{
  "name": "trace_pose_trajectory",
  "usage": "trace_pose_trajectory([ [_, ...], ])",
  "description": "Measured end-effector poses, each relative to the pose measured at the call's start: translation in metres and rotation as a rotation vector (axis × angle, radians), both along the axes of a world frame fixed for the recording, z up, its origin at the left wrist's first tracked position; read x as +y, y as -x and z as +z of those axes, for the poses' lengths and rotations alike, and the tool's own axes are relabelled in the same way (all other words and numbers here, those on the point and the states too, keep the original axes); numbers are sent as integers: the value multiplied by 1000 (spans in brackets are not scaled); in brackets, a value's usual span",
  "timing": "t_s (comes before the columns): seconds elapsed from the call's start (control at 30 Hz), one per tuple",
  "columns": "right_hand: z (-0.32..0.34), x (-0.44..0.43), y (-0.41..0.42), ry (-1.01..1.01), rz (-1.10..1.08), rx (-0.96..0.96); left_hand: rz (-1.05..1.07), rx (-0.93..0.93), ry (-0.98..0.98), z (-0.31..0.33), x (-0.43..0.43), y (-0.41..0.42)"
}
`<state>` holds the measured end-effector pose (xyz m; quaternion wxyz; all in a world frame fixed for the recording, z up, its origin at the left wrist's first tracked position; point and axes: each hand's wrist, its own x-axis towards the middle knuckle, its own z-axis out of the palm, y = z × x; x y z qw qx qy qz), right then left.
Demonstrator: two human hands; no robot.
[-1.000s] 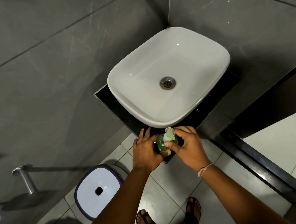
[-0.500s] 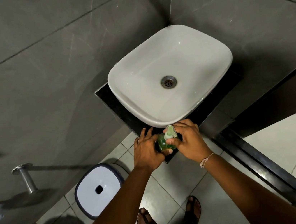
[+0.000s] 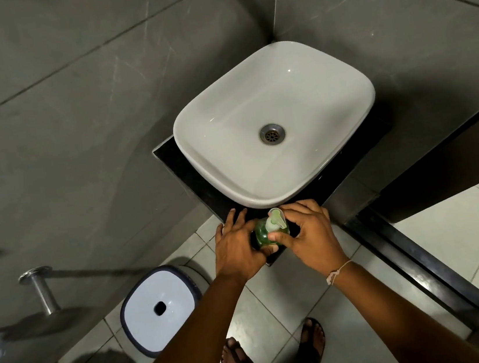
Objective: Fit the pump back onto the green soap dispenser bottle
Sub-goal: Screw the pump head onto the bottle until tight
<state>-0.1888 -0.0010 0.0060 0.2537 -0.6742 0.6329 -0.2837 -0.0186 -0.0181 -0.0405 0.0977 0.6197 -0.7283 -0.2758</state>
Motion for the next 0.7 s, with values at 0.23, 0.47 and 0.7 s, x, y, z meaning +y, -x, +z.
trace_pose_trajectory([
  [0.23, 15, 9, 11, -117, -77, -584, -5, -35, -9, 3, -1, 1],
  [0.47, 18, -1, -4, -186, -29, -704, -10, -35, -14, 4, -1, 1],
  [0.7, 19, 1, -4, -148, -78, -626, -7, -33, -6, 3, -2, 1],
])
